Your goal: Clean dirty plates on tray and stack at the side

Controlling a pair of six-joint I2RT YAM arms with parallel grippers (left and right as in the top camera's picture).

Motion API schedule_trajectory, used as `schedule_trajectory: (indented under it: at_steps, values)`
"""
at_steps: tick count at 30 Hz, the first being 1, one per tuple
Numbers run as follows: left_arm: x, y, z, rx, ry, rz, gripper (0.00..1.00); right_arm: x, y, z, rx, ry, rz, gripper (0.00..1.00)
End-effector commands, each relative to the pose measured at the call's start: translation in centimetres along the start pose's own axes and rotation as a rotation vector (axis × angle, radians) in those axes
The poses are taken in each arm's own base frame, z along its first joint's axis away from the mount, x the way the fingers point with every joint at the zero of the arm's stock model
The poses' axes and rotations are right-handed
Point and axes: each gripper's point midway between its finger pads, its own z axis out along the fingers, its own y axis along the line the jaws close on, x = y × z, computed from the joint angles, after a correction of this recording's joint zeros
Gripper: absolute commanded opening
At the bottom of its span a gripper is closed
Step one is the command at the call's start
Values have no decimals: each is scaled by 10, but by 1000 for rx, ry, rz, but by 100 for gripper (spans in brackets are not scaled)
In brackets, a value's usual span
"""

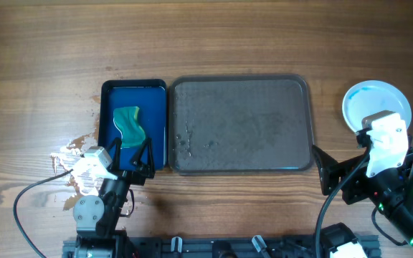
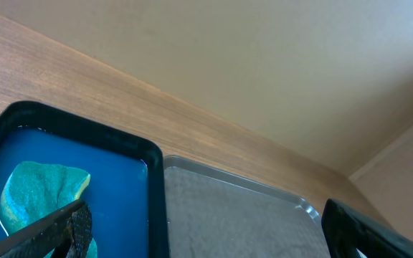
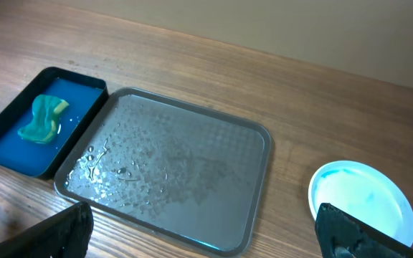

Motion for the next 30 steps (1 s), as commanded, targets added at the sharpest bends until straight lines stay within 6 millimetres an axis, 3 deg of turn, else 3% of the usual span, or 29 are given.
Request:
schedule_trajectory:
  at_steps: [1, 14, 18, 24, 30]
  values:
    - [1, 0, -1, 4, 2, -10, 100, -1, -2, -1, 14, -5, 2, 100]
    - [1, 0, -1, 4, 2, -10, 100, -1, -2, -1, 14, -7, 2, 100]
    - [1, 0, -1, 4, 2, -10, 100, -1, -3, -12, 15, -44, 4, 100]
    - [1, 0, -1, 4, 2, -10, 100, -5, -3, -32, 9, -251, 74, 100]
    - [1, 0, -1, 4, 2, -10, 100, 11, 4, -15, -23, -479, 77, 100]
